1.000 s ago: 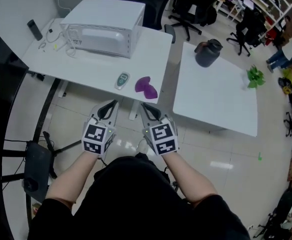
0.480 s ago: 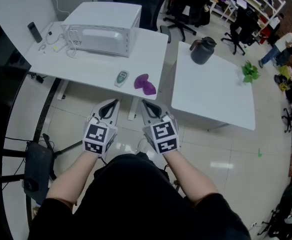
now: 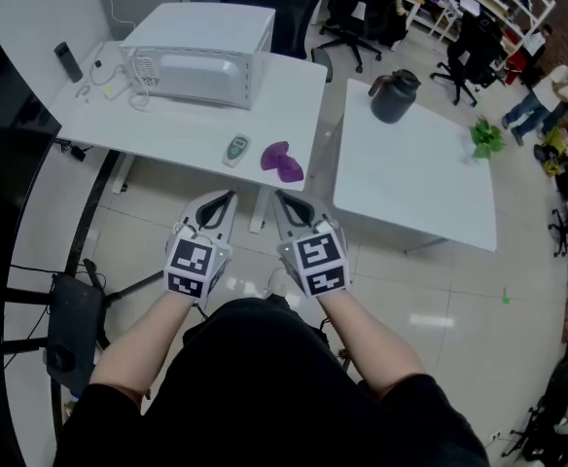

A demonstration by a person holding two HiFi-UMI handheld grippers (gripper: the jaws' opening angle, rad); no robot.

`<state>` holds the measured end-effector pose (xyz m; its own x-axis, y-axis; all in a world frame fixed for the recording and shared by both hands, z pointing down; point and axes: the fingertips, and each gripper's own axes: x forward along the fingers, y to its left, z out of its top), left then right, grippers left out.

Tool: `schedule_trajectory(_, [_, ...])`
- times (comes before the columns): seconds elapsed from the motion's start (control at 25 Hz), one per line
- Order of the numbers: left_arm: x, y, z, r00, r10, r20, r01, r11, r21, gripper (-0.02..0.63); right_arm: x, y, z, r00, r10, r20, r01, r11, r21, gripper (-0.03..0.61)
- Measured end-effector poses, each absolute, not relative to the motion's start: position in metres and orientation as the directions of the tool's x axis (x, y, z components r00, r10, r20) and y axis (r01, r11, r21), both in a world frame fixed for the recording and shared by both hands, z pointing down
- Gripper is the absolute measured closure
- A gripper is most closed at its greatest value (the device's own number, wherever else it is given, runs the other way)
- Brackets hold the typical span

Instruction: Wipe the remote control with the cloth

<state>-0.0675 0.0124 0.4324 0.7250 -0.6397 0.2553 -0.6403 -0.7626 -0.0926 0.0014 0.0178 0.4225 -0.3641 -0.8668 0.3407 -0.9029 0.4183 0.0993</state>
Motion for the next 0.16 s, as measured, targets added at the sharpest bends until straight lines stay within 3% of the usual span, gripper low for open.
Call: schedule_trajectory(0.16, [-0.0643,0.0110,0.4319,0.727,-0.638,0.254,-0.637,-0.765,-0.096,0.614,0.0027,0.0166,0.4228,-0.364,-0.867,0.342,-0.902,0.419,0.102,0.561])
